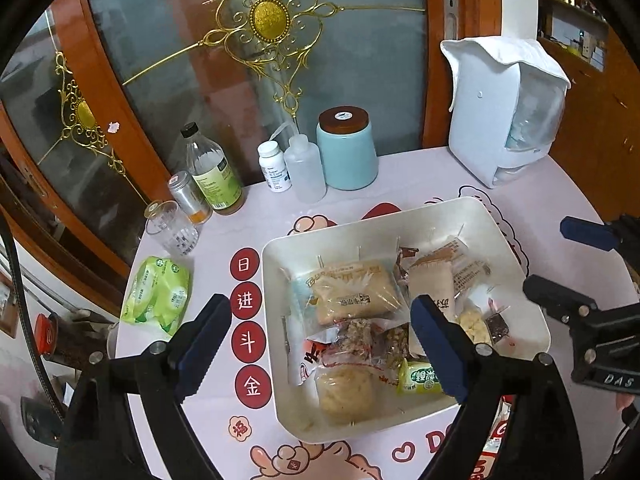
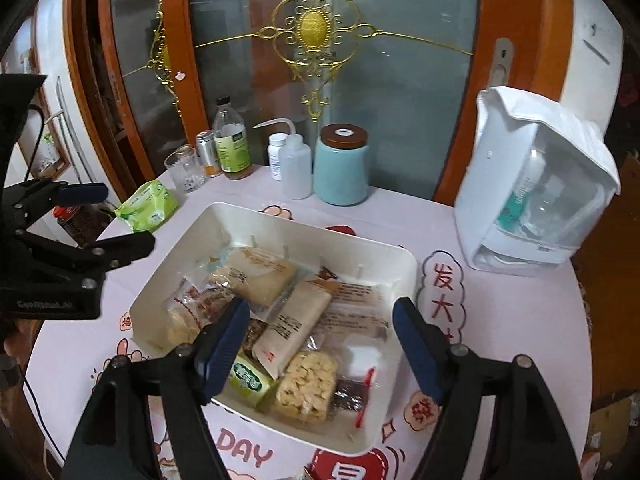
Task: Organize snacks
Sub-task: 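Move both tools back toward the last two snacks, then grasp the blue-and-white wrapped bar with the left tool while the right tool grasps the red Cookies pack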
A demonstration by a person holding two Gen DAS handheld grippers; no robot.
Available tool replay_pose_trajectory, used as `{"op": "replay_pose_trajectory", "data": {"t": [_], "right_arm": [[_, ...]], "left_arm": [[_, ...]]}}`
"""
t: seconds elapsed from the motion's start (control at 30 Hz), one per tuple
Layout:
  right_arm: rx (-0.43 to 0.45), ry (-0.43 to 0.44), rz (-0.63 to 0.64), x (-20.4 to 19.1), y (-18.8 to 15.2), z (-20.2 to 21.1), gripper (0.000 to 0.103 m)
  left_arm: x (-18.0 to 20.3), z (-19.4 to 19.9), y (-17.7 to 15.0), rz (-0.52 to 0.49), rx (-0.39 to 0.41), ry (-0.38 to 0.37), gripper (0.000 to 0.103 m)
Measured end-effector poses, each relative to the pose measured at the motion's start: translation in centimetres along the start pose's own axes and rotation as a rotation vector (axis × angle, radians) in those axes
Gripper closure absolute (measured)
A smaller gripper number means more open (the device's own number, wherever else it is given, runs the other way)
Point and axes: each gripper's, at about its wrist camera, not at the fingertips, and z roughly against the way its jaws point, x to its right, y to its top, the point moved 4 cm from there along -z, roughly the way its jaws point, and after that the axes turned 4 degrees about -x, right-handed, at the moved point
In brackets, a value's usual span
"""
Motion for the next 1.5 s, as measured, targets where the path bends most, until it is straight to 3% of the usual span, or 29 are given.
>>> {"op": "replay_pose_trajectory", "data": {"t": [0.23,0.47,0.6,0.77,1.03,1.27,1.37,1.5], "right_arm": [[0.009,-0.044,-0.022,0.0,-2.0,2.6,0.028],[-0.029,-0.107,-0.075,-0.5,-6.8,4.7,0.028],[-0.062,-0.152,-0.166,-0.1,-10.8,5.4,0.028],[-0.059,-0.160,-0.376,1.0,-15.9,6.4,0.028],[-0.063,-0.200,-0.583,1.2,-21.8,5.3,0.028],[-0.117,-0.152,-0.695,0.4,-26.1,1.9,0.027],[-0.126,-0.150,-0.698,0.0,-26.6,1.0,0.013],[-0.129,-0.169,-0.690,-0.3,-26.5,-0.1,0.012]], "left_arm": [[0.9,2.6,-0.9,-0.037,0.029,-0.024,0.013],[2.6,5.5,-3.6,-0.087,0.047,-0.084,0.013],[3.9,6.8,-6.8,-0.114,0.043,-0.133,0.013],[5.7,7.5,-11.5,-0.152,0.036,-0.187,0.013],[9.8,4.6,-19.1,-0.255,-0.028,-0.185,0.013],[12.3,-0.2,-23.6,-0.273,-0.144,-0.189,0.013],[12.7,-1.5,-24.3,-0.271,-0.172,-0.185,0.013],[12.8,-3.1,-25.1,-0.256,-0.205,-0.181,0.013]]}}
